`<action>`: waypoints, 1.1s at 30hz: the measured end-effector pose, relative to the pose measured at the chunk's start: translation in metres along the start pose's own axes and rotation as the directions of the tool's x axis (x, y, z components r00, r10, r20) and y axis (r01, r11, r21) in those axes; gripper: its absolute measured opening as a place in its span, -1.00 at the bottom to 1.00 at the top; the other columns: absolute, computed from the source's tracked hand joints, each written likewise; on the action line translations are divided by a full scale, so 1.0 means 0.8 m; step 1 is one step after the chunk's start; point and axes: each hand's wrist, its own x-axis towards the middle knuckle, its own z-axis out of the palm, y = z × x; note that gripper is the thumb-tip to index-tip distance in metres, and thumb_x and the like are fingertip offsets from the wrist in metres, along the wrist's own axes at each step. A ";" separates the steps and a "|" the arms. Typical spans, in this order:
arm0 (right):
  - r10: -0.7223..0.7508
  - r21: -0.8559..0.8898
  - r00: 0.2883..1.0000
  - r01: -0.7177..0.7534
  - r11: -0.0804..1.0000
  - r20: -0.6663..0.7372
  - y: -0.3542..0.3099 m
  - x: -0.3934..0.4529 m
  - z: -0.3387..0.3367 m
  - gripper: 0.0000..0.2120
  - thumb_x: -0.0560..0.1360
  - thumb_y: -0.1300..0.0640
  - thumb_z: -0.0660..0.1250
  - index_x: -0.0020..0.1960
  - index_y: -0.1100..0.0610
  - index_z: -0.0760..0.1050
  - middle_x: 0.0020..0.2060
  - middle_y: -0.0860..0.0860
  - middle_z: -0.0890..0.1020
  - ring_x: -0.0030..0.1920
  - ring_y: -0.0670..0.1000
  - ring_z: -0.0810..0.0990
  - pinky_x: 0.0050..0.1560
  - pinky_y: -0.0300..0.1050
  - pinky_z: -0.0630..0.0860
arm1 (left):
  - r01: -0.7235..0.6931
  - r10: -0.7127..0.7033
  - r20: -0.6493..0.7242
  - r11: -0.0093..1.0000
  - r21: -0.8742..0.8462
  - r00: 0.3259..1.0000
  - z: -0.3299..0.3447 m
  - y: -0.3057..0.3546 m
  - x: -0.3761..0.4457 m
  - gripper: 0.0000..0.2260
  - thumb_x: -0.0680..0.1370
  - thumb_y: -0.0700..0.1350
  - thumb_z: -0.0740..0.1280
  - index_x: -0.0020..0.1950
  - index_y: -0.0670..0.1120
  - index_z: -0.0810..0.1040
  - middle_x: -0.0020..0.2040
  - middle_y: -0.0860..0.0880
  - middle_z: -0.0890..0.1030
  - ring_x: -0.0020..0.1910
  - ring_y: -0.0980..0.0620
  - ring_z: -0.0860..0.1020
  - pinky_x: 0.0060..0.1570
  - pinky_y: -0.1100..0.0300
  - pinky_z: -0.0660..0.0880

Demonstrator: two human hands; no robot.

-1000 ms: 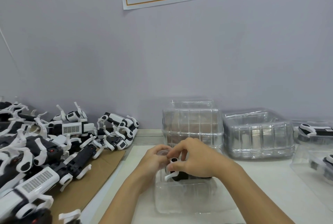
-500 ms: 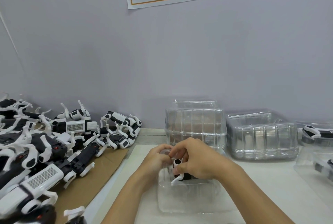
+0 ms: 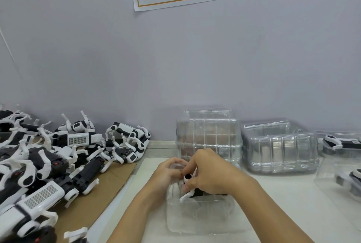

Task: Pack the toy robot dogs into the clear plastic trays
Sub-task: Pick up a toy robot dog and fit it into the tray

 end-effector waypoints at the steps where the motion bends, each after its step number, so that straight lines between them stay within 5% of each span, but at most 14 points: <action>1: 0.003 0.003 1.000 -0.003 1.000 0.023 0.001 -0.002 -0.005 -0.69 0.34 0.00 0.60 0.08 -0.10 0.69 -0.22 -0.13 0.61 -0.23 -0.14 0.59 -0.25 -0.32 0.49 | -0.001 0.001 -0.003 1.000 0.015 1.000 0.000 0.000 0.000 -0.67 0.29 -0.37 0.29 0.04 -0.25 0.60 -0.11 -0.15 0.70 -0.29 0.00 0.63 -0.32 0.25 0.53; 8: 0.020 -0.011 0.999 -0.020 1.000 0.043 0.002 -0.003 -0.005 -0.57 0.29 0.05 0.64 0.13 -0.09 0.66 -0.20 -0.19 0.52 -0.29 -0.20 0.53 -0.29 -0.35 0.42 | -0.002 0.004 -0.020 0.998 0.070 1.000 -0.002 0.000 0.000 -0.72 0.37 -0.42 0.28 0.02 -0.22 0.62 -0.10 -0.12 0.71 -0.24 0.05 0.66 -0.28 0.31 0.51; 12: 0.008 -0.038 1.000 -0.008 0.999 0.005 0.003 -0.001 0.002 -0.59 0.27 0.02 0.65 0.09 -0.08 0.67 -0.08 -0.11 0.53 -0.36 -0.21 0.50 -0.53 -0.45 0.31 | 0.010 -0.007 -0.029 0.994 0.107 1.000 -0.003 0.002 -0.002 -0.70 0.45 -0.46 0.22 0.07 -0.24 0.61 -0.11 -0.07 0.72 -0.26 0.08 0.67 -0.31 0.33 0.51; 16: -0.009 -0.021 1.000 0.009 1.000 -0.007 0.006 0.001 0.003 -0.59 0.25 -0.01 0.65 0.07 -0.08 0.68 0.00 -0.13 0.63 -0.10 -0.15 0.58 -0.25 -0.35 0.44 | 0.019 -0.014 -0.037 0.993 0.118 0.999 -0.003 0.005 -0.003 -0.72 0.46 -0.44 0.24 0.07 -0.22 0.62 -0.06 -0.06 0.72 -0.22 0.10 0.66 -0.28 0.32 0.51; 19: 0.019 0.029 0.999 -0.020 0.999 0.035 0.008 -0.002 -0.004 -0.59 0.25 -0.07 0.64 0.08 -0.14 0.67 -0.19 -0.22 0.66 -0.19 -0.09 0.66 -0.24 -0.22 0.58 | 0.016 -0.012 -0.044 0.996 0.087 0.999 -0.002 0.006 -0.005 -0.70 0.35 -0.37 0.33 0.07 -0.23 0.63 0.01 -0.12 0.71 -0.14 0.02 0.66 -0.14 0.22 0.52; 22: 0.027 0.060 0.999 -0.029 0.998 0.047 0.017 -0.006 -0.018 -0.72 0.28 -0.14 0.60 -0.03 -0.21 0.67 -0.32 -0.39 0.60 -0.29 -0.35 0.55 -0.31 -0.37 0.42 | 0.031 -0.027 -0.070 0.998 0.057 0.997 -0.003 0.004 -0.003 -0.70 0.42 -0.46 0.30 0.10 -0.26 0.61 0.08 -0.18 0.69 -0.04 -0.09 0.65 0.03 0.06 0.54; 28: 0.148 -0.051 0.989 -0.146 0.988 0.029 0.047 -0.023 -0.063 -0.84 0.38 -0.07 0.57 -0.07 -0.20 0.65 -0.16 -0.23 0.62 -0.17 -0.24 0.57 -0.16 -0.33 0.41 | 0.058 -0.057 -0.088 0.998 0.003 0.994 -0.003 0.000 -0.001 -0.72 0.47 -0.50 0.27 0.08 -0.26 0.61 0.02 -0.15 0.71 -0.13 -0.03 0.68 -0.18 0.22 0.56; 33: 0.203 -0.075 0.972 -0.195 0.978 0.121 0.055 -0.033 -0.081 -0.80 0.32 -0.14 0.59 -0.09 -0.23 0.66 -0.16 -0.20 0.63 -0.09 -0.19 0.60 -0.08 -0.27 0.47 | 0.059 -0.058 -0.093 0.998 0.007 0.994 -0.001 0.002 -0.001 -0.73 0.47 -0.49 0.28 0.06 -0.24 0.63 0.06 -0.17 0.70 -0.09 -0.06 0.66 -0.07 0.15 0.54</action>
